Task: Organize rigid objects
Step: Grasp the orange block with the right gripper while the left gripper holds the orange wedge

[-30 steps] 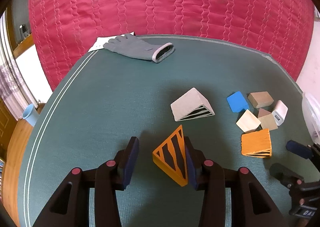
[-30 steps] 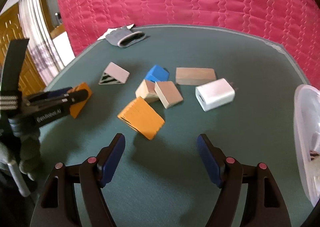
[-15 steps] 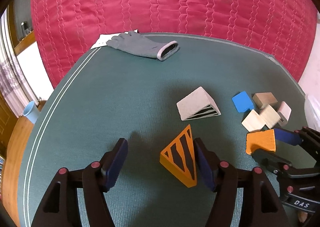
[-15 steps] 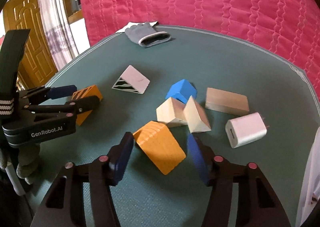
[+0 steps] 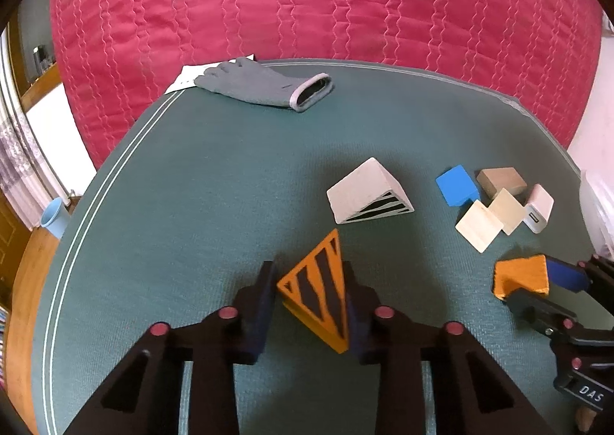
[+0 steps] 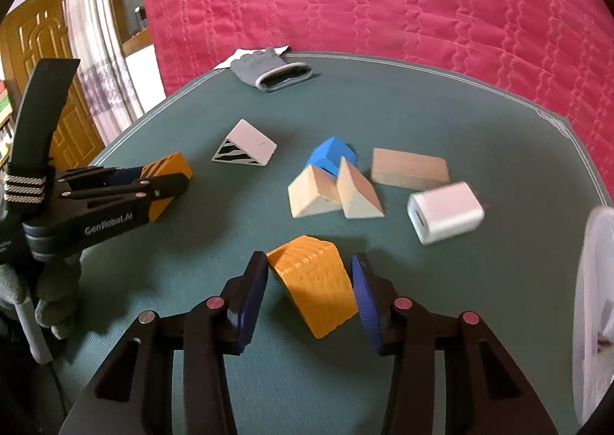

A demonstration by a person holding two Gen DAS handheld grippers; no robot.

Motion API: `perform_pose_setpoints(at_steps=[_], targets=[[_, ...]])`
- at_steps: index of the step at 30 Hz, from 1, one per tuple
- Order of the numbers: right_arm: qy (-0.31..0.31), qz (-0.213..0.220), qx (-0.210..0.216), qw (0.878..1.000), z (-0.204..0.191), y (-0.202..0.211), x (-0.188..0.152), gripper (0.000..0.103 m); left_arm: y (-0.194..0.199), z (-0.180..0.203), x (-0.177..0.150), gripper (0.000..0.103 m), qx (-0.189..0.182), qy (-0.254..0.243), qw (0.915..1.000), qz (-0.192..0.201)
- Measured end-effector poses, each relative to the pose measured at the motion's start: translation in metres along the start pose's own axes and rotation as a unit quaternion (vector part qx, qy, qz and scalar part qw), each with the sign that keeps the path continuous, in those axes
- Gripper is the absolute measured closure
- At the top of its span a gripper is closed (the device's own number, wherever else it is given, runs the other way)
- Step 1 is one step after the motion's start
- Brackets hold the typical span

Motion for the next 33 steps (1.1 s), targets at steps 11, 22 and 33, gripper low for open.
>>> perform_pose_setpoints(at_steps=[11,22,33], targets=[[-0.029,0.0,-0.01,1.0,0.013,0.02,-0.017,0.057,0.011,0.011,0.003,0.073,-0.003,-0.009,0.9999,0.014],[-0.023,-0.019,0.002,1.0,0.003,0.027,-0.036,0.052,0.016,0.016,0.002,0.073,-0.006,-0.014,0.9997,0.016],[-0.016,0.0,-0.028,0.999,0.005,0.026,-0.033,0.07,0.02,0.023,0.002,0.073,-0.009,-0.024,0.9994,0.021]])
Point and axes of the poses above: each gripper's, at about its wrist camera, not at the fingertips, and y roughly against the way its jaws point, z to its right, x to its top, the point moved 7 cm from there along -y, roughly the way its jaws point, and after that the axes turned 13 degrees about -y, right-handed, at the moved point
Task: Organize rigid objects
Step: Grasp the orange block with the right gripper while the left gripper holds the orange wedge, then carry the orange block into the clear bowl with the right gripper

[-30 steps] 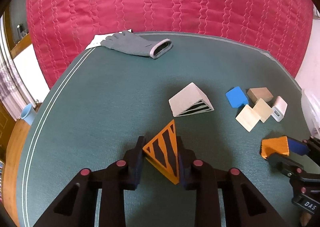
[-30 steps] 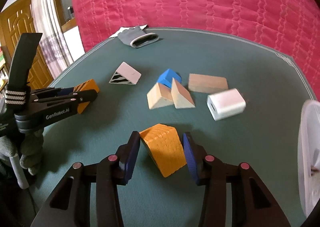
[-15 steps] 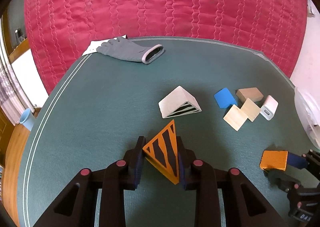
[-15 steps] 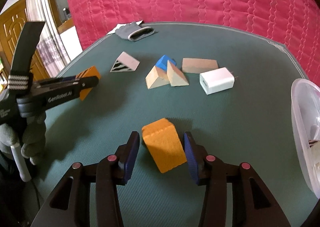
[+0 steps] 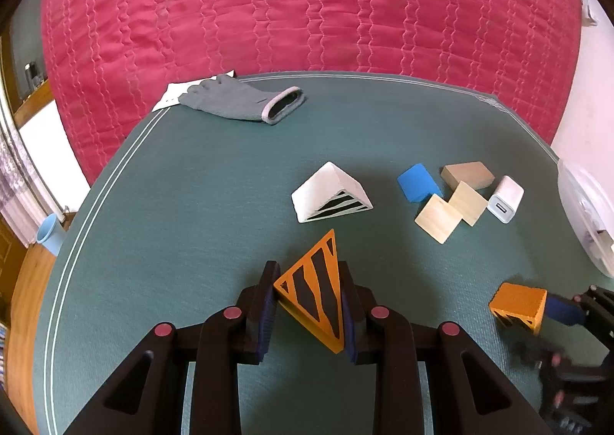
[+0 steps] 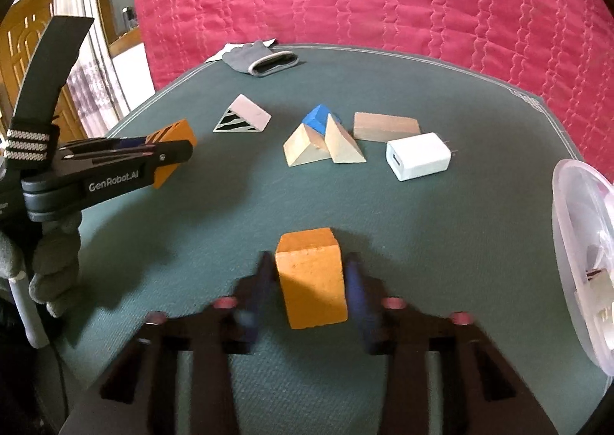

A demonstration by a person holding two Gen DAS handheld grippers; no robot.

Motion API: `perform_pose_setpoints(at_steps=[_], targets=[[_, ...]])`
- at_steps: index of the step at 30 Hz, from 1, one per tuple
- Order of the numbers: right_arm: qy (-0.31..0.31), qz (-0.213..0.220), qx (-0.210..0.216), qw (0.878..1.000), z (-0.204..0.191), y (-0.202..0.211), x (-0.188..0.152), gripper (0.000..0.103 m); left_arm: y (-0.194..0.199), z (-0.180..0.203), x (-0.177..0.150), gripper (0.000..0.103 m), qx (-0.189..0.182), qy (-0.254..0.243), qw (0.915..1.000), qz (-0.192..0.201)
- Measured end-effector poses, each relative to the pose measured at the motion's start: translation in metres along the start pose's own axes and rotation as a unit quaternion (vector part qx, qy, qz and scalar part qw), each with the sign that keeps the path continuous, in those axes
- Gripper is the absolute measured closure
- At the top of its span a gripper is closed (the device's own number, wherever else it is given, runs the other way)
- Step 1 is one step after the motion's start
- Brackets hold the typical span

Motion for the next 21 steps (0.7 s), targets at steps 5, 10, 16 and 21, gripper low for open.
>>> perform_pose_setpoints(at_steps=[5,10,16,21], targets=[[-0.017,0.003,0.006,1.0,0.006,0.004,0.001,0.071,0.002,0.002,-0.001,0.073,0.001,-0.002,1.0,0.001],[-0.037,0.015,0.011,0.999,0.015,0.016,0.004,0.072,0.0,0.004,-0.002,0.073,0.004,-0.001,1.0,-0.002],[-0.072,0.034,0.008,0.997,0.036,0.033,0.01,0.072,0.003,0.007,-0.001,0.073,0.004,-0.002,1.0,-0.003],[-0.099,0.06,0.0,0.993,0.057,0.052,0.016,0.072,0.007,0.016,-0.002,0.073,0.0,-0.01,0.9999,-0.002]])
Point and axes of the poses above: each gripper's, at about its wrist camera, not at the fingertips, and y roughly against the way its jaws point, z to its right, x to its top, the point moved 7 cm from there along -y, roughly the way its jaws point, and after that the axes turned 13 degrees about -y, right-handed, at the moved point
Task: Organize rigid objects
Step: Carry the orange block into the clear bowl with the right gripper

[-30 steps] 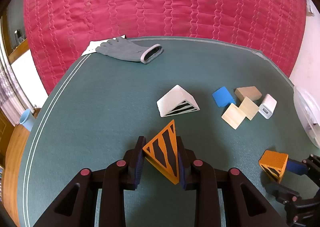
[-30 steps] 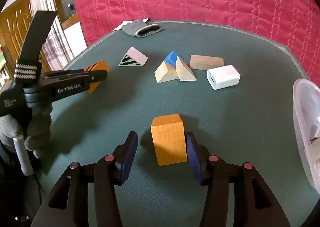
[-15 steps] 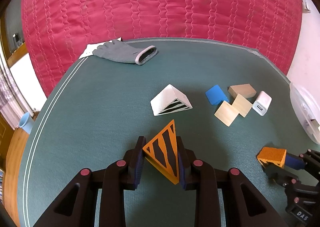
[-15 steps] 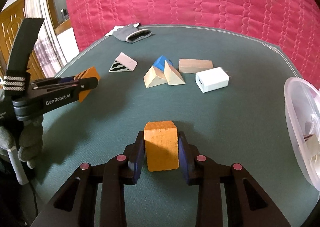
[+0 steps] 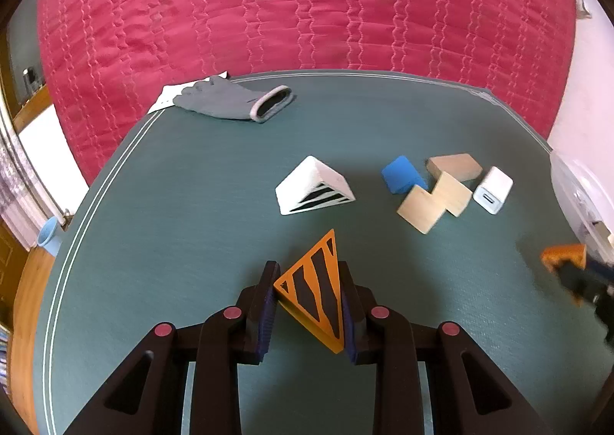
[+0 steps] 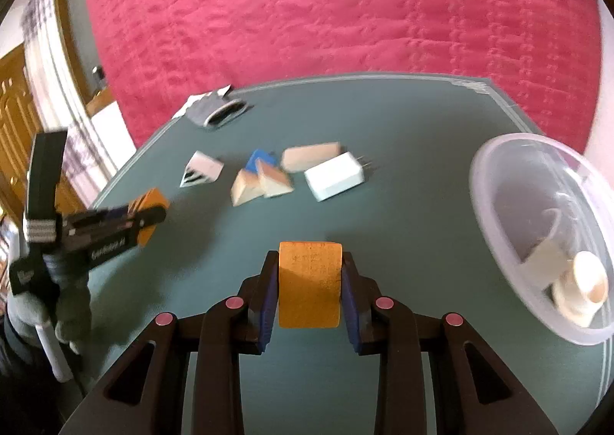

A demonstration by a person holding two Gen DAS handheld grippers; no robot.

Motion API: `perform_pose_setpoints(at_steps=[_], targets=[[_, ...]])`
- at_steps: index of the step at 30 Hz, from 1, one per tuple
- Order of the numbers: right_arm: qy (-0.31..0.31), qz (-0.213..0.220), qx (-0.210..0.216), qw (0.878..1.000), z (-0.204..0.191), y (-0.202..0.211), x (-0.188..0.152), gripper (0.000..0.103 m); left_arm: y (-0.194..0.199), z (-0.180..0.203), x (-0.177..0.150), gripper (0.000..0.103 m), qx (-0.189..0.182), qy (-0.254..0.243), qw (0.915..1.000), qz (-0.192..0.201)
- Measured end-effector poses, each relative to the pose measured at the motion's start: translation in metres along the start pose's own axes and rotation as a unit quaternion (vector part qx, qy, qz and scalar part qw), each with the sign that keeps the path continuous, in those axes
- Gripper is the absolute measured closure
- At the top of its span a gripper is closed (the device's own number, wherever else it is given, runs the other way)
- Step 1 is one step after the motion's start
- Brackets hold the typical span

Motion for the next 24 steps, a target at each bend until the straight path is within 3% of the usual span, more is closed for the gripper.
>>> perform_pose_setpoints(at_steps=[13,24], targets=[[-0.058,0.061,-0.047,0.995,0.063,0.031,0.031,0.072,0.008,0.021,-0.001,0.073,-0.01,-0.014,0.9998,0.0],[-0.117,0.108,-0.112,0.981,0.139,0.062,0.05,0.072,0.011,0.037,0.002,0.073,-0.022,-0.015,0.9996,-0.006]])
Point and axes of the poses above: each gripper's, at about its wrist camera, not at the fingertips, and y roughly against the way its jaws point, z to its right, x to its top, the point moved 7 cm from there along -y, roughly the way its jaws point, and after that the axes turned 13 degrees about -y, right-handed, at the moved point
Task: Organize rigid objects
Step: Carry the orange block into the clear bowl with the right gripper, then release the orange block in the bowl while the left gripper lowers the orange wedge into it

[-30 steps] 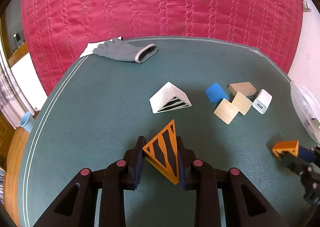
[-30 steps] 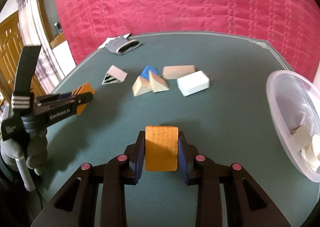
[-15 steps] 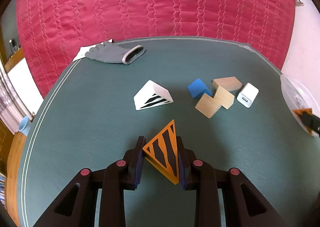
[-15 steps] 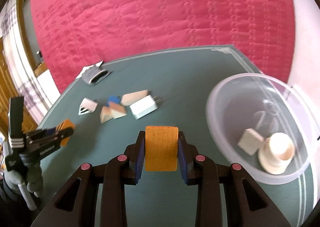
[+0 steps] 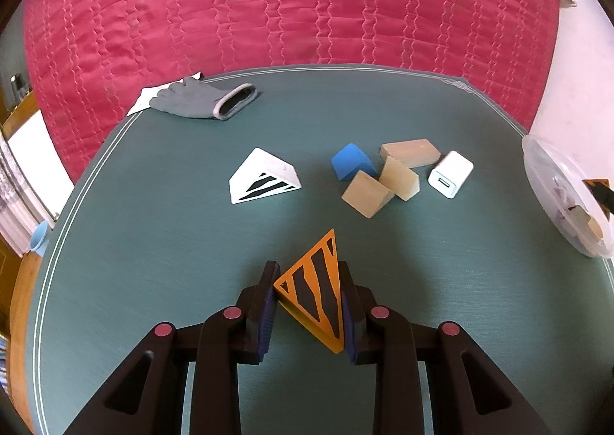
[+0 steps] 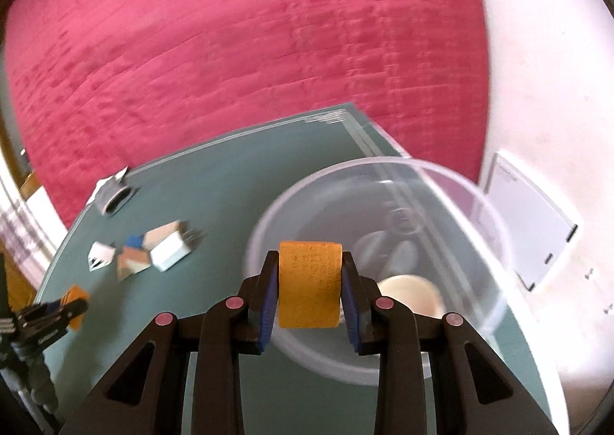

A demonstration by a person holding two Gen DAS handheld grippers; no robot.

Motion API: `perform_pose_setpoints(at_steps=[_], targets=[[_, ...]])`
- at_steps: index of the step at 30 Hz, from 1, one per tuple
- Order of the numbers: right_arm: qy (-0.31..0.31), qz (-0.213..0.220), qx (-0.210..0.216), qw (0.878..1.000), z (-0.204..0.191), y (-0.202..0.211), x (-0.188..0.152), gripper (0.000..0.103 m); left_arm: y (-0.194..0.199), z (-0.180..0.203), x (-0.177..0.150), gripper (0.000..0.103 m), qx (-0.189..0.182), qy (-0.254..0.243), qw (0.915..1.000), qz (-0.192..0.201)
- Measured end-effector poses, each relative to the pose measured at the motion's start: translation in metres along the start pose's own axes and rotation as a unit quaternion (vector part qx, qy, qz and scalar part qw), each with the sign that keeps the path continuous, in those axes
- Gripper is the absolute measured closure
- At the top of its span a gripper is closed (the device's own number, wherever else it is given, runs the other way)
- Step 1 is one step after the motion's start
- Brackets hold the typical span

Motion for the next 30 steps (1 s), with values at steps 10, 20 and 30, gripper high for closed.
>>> perform_pose_setpoints(at_steps=[10,20,30], targets=[[-0.05,0.033,-0.06,0.996,0.069,0.004,0.024,0.072,0.001,0.022,0.005,0.073,-0.007,-0.013,0.9999,-0.002],[-0.07,0.03,-0.075,0.994,0.1,-0.012,0.028,0.071,0.002,0.045,0.014,0.073,-0.015,-0.029,0.9995,-0.002],[-0.102,0.06,-0.083,0.99,0.116,-0.003,0.033,0.069,0.002,0.069,0.027,0.073,-0.028,-0.046,0.9985,0.001]])
Point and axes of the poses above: each gripper's, at about its wrist camera, not at the fingertips, and y roughly against the way its jaws point, z to its right, x to its top, the point moved 7 cm from there along -y, roughly the way its jaws point, and after that the axes turned 13 degrees about -y, right-handed, at the moved point
